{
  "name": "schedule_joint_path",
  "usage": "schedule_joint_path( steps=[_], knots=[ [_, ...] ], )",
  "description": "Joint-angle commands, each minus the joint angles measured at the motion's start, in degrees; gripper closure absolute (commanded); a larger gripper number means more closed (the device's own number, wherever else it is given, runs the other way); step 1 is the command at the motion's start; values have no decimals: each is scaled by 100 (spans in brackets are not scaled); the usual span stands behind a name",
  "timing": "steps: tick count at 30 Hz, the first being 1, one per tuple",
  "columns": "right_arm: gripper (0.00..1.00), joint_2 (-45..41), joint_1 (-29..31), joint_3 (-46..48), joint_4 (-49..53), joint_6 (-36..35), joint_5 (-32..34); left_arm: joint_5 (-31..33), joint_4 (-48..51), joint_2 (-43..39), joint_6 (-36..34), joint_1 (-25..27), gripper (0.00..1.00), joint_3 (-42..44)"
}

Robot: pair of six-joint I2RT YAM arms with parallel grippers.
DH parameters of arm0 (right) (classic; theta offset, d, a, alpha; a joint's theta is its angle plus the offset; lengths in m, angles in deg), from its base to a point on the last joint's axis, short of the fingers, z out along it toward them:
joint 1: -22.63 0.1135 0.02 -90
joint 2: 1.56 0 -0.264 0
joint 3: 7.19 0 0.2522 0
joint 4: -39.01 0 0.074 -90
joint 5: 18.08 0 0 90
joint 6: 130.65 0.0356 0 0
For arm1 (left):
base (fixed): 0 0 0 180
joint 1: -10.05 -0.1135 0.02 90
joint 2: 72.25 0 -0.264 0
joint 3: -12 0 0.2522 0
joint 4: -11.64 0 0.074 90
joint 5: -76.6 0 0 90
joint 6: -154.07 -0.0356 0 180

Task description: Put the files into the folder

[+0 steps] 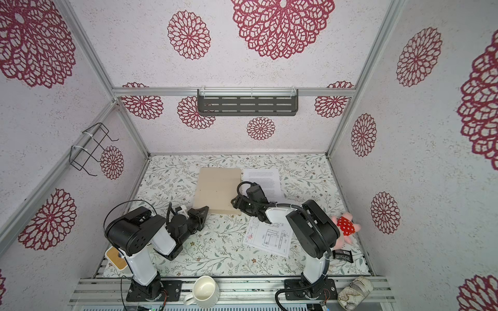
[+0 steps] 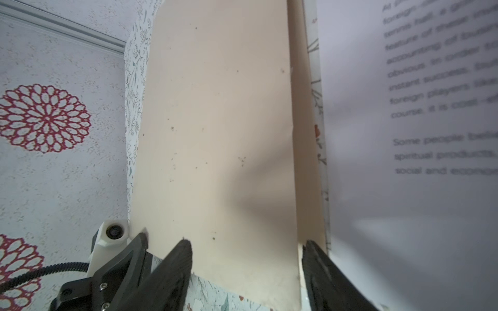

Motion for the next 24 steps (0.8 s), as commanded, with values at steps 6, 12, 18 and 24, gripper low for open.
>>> schedule_joint_path(
  steps=[6, 12, 18, 24],
  knots=[
    [35, 135, -67, -90, -412, 221, -142, 5, -160, -106, 56, 48, 100, -49],
    [37, 211, -113, -76, -697, 359, -279, -49, -160, -112, 43, 57, 100, -58],
    [42, 223, -140, 94, -973, 509, -252, -121, -160, -125, 19, 51, 100, -102],
    [49, 292, -162, 126, -1365, 572, -366, -221, -164, -83, 23, 59, 100, -127]
  ],
)
